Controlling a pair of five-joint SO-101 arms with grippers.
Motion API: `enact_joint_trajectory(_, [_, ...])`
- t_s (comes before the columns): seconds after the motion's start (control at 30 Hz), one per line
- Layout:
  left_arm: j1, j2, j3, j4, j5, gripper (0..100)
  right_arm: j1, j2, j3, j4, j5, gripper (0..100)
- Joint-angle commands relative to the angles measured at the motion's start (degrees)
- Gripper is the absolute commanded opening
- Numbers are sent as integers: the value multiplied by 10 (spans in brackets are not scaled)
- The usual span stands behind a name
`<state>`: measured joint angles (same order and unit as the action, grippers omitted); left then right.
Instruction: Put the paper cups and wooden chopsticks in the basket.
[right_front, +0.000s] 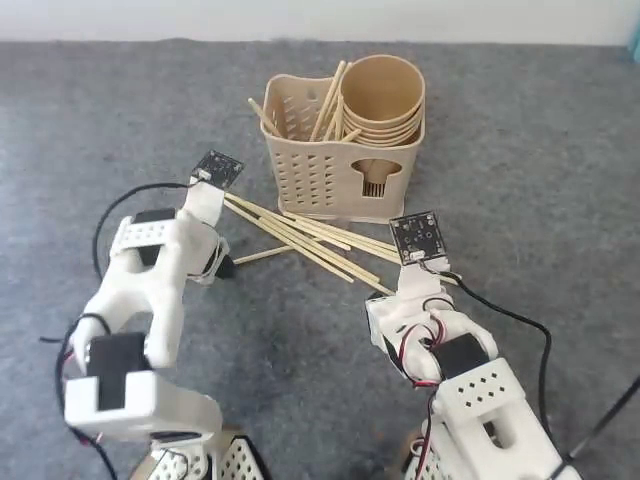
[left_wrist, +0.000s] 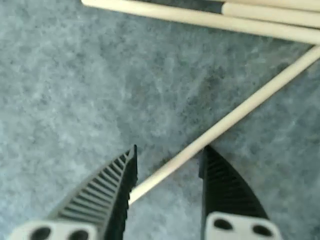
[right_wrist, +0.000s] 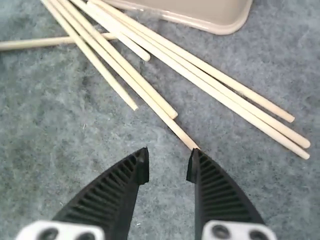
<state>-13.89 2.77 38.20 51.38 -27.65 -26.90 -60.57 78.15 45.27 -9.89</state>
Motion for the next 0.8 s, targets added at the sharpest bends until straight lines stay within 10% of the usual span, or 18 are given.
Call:
enact_joint_trajectory(0.0, [-4, 4, -37, 15, -7, 188, 2, -3, -30, -14, 28, 143])
enact_joint_trajectory(0.77, [70, 91, -91, 120, -40, 13, 1, -4, -42, 20, 53, 143])
